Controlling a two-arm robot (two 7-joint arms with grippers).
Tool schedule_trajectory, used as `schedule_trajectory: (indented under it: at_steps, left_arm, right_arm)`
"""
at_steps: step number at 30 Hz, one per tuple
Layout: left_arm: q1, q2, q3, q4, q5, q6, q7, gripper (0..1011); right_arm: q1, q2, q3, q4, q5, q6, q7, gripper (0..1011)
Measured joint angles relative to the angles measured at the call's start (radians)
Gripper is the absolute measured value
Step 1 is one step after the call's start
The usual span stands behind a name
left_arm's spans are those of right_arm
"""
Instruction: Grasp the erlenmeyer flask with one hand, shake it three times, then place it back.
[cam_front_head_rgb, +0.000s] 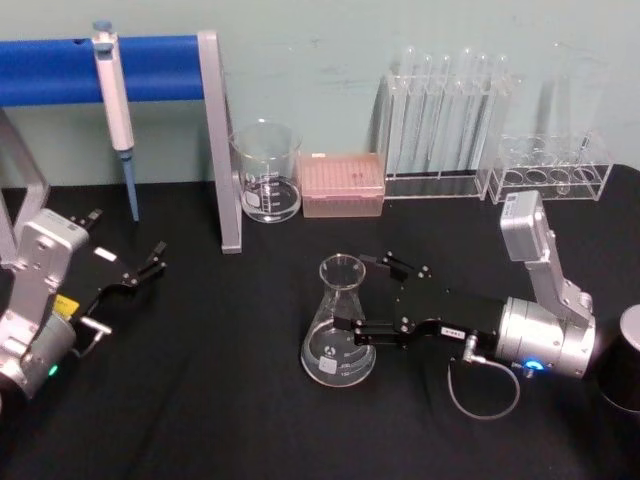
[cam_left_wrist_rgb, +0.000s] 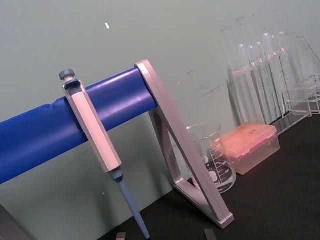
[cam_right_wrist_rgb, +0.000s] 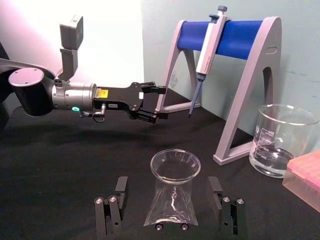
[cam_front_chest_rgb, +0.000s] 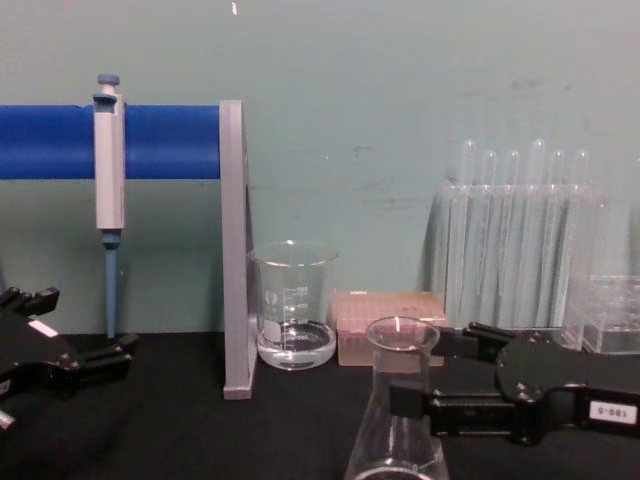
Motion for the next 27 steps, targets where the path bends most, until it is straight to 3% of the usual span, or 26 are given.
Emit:
schedule_trajectory:
  at_steps: [27]
  left_arm:
    - [0.000, 0.000, 0.000, 0.000, 0.000, 0.000, 0.000, 1001]
  right_arm:
    - [0.054, -0.040, -0.028, 0.077, 0.017, 0.003, 0.017, 1003]
